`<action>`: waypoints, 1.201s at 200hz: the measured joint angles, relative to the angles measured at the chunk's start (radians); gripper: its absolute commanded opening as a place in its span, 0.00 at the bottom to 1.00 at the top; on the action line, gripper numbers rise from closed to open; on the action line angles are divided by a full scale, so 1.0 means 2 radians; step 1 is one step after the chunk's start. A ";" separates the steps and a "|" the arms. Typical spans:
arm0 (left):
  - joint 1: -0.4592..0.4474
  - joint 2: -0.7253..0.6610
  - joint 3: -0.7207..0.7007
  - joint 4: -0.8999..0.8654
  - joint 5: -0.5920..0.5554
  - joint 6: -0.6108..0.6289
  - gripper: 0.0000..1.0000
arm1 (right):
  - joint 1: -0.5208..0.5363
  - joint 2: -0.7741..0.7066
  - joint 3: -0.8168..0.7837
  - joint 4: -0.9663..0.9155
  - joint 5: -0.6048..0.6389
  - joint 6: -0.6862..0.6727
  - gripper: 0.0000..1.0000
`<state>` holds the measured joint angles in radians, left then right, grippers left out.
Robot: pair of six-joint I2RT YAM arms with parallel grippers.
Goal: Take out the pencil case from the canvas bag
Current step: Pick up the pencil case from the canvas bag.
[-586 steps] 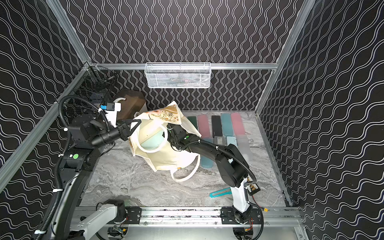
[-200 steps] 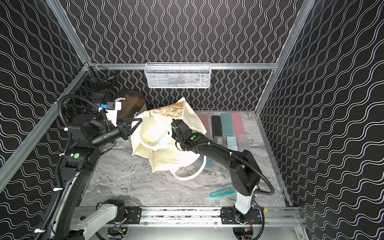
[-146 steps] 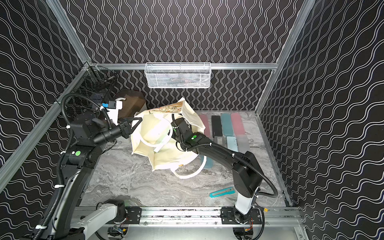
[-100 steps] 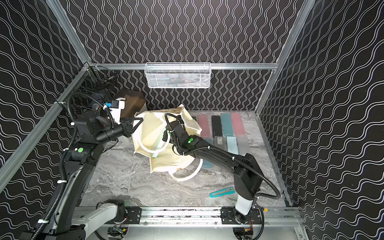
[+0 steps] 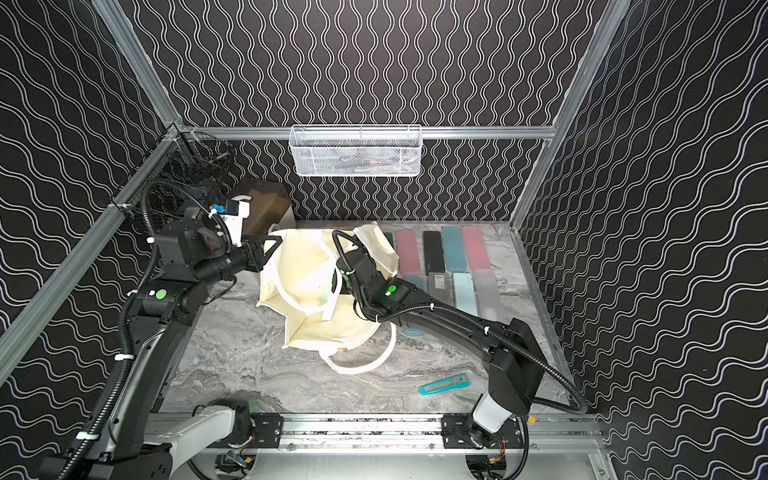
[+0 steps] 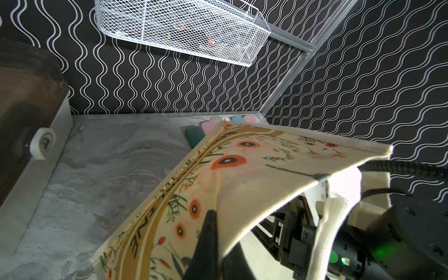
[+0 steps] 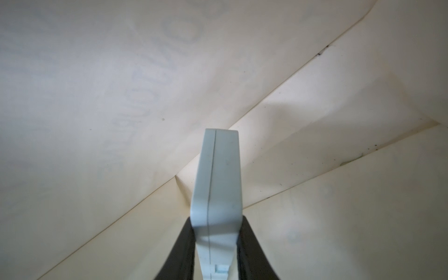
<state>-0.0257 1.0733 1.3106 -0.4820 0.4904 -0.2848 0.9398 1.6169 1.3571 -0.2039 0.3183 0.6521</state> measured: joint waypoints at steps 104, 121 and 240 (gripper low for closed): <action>0.000 0.013 0.003 -0.028 -0.066 0.000 0.00 | 0.004 -0.029 0.003 -0.022 -0.035 -0.031 0.20; 0.000 0.020 0.003 -0.027 -0.054 0.000 0.00 | 0.015 -0.018 0.024 -0.029 -0.043 -0.060 0.20; 0.000 0.029 0.013 -0.066 -0.124 0.028 0.00 | 0.033 -0.091 0.051 -0.072 -0.025 -0.100 0.20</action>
<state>-0.0254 1.1305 1.3357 -0.6136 0.2432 -0.2295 1.0065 1.4357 1.4597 -0.3489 0.2676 0.4526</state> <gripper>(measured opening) 0.068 0.276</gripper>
